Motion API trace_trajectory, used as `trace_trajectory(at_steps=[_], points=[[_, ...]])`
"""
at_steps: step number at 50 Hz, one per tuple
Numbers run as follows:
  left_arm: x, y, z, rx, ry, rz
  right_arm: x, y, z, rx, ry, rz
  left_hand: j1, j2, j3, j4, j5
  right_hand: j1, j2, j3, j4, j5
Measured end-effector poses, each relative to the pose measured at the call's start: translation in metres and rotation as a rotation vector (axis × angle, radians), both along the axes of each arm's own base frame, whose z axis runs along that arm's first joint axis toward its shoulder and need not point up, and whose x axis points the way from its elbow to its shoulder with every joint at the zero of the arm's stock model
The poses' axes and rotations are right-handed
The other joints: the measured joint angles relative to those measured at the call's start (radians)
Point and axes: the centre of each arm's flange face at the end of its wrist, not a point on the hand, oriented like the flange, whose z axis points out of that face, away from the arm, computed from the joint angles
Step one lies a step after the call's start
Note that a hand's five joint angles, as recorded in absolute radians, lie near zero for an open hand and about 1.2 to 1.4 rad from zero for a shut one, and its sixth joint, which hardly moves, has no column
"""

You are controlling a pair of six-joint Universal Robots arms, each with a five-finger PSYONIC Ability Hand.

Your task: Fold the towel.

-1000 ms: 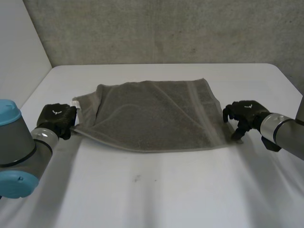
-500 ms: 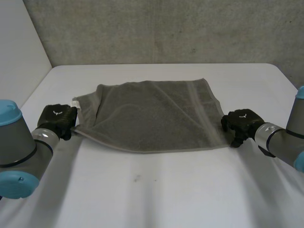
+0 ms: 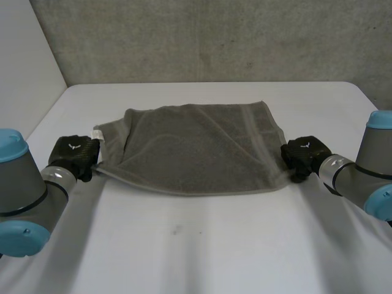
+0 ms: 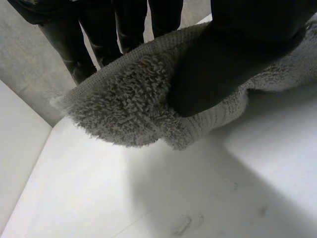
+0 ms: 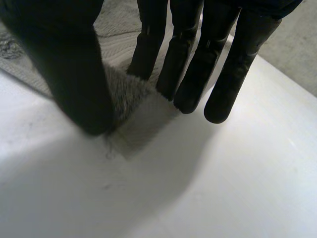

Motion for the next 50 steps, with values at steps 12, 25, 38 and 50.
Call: trace_trajectory(at_steps=[12, 25, 38, 50], points=[[0.0, 0.002, 0.001, 0.009, -0.002, -0.001, -0.001, -0.002, 0.03, -0.061, -0.043, -0.021, 0.0, 0.0, 0.0, 0.0, 0.0, 0.015, 0.015, 0.022, 0.024, 0.251], [0.0, 0.016, 0.002, 0.075, -0.019, -0.012, -0.017, 0.023, 0.042, 0.035, 0.008, -0.03, 0.0, 0.0, 0.0, 0.0, 0.0, 0.015, 0.015, 0.022, 0.024, 0.299], [0.011, 0.077, 0.018, 0.303, -0.093, -0.033, -0.081, 0.093, 0.06, 0.324, 0.31, 0.024, 0.0, 0.0, 0.0, 0.0, 0.0, 0.015, 0.015, 0.025, 0.025, 0.312], [0.016, 0.114, 0.032, 0.334, -0.188, -0.088, -0.105, 0.142, 0.09, 0.382, 0.435, 0.09, 0.0, 0.0, 0.0, 0.0, 0.0, 0.015, 0.015, 0.025, 0.028, 0.313]])
